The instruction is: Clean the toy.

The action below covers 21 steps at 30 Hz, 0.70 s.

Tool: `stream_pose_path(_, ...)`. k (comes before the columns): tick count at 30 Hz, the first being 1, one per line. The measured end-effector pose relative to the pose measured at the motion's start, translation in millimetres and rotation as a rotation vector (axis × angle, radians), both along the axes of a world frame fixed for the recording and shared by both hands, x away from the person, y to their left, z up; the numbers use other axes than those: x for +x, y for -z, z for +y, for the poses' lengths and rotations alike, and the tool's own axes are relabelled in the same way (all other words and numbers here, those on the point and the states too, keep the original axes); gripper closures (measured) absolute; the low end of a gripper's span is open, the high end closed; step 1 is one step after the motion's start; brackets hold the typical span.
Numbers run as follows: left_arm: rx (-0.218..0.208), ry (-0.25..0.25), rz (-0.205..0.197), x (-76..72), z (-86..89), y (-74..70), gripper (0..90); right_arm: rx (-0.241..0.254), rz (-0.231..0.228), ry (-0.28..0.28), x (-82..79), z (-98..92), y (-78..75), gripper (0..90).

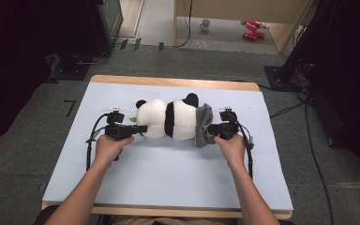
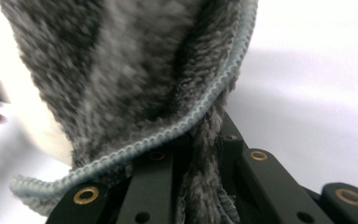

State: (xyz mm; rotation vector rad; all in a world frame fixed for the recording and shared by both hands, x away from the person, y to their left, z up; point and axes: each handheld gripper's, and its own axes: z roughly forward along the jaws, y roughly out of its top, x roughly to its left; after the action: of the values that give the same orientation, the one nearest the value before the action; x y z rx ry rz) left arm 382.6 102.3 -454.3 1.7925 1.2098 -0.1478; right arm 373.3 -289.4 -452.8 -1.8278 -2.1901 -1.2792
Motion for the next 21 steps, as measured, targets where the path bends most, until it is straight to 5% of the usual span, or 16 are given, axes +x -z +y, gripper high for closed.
stream_pose_path(12,-0.006,0.002,0.007,-0.1,0.0,0.3,71.7,-0.074,0.056,0.015,3.8,-9.8,5.3,80.3)
stream_pose_path(21,0.031,0.013,-0.029,-3.2,-3.2,-1.9,72.0,-0.016,-0.069,0.061,-3.1,-23.4,-24.2,80.4)
